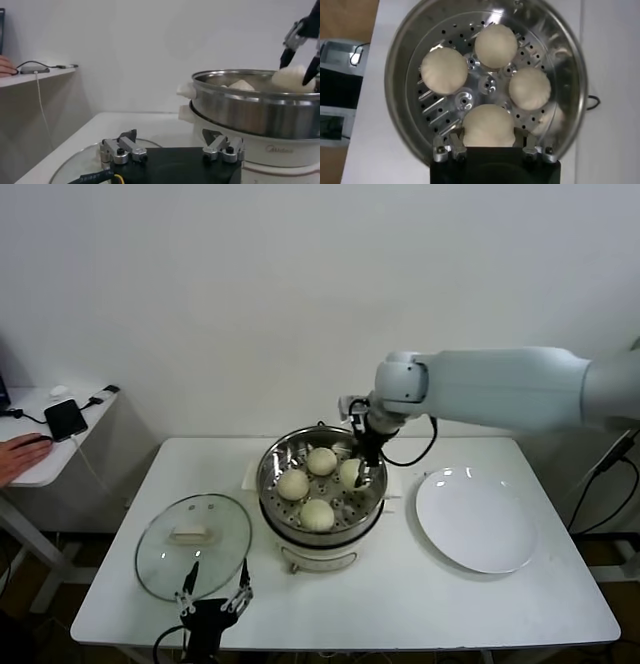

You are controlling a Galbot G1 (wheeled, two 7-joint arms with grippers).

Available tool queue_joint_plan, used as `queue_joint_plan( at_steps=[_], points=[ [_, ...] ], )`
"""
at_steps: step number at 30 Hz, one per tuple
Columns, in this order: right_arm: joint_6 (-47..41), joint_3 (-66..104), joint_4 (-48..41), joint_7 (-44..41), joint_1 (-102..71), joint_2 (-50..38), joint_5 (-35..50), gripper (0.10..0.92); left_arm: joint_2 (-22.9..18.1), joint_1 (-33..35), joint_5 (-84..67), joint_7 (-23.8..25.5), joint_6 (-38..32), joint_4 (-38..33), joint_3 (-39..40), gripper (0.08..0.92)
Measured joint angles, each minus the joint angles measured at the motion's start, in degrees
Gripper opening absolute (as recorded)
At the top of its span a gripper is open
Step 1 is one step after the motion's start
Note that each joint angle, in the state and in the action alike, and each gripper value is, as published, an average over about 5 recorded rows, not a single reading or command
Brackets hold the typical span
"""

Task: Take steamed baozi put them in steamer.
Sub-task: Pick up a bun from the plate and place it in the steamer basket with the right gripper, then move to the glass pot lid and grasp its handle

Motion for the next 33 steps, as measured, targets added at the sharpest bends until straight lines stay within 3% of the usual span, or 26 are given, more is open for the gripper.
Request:
queue_joint_plan(
  at_steps=[10,16,24,33],
  points=[
    [-1.41,1.47,-2.40,1.29,-4.27,1.50,-1.73,0.682,-0.02,-0.25,-0.10,0.06,0.21,0.47,-0.12,0.823],
    [-0.21,2.42,-3.08,0.48,-4.45,1.25,-1.84,0.803,-0.04,-0.23,-0.18,0.08,0.28,0.37,-0.16,0.823],
    [4.76,6.14,-4.52,-1.48,-2.84,-2.03,-0.56,0.823,-0.05,0.03,-0.30,0.32,0.06,-0.50,-0.14,0.823],
    [10.65,25.64,-4.52,9.14,-10.93,-12.08,-1.04,0.823,0.36,-0.89,-0.17,0.08,-1.46,-0.44,-0.21,0.823]
  ],
)
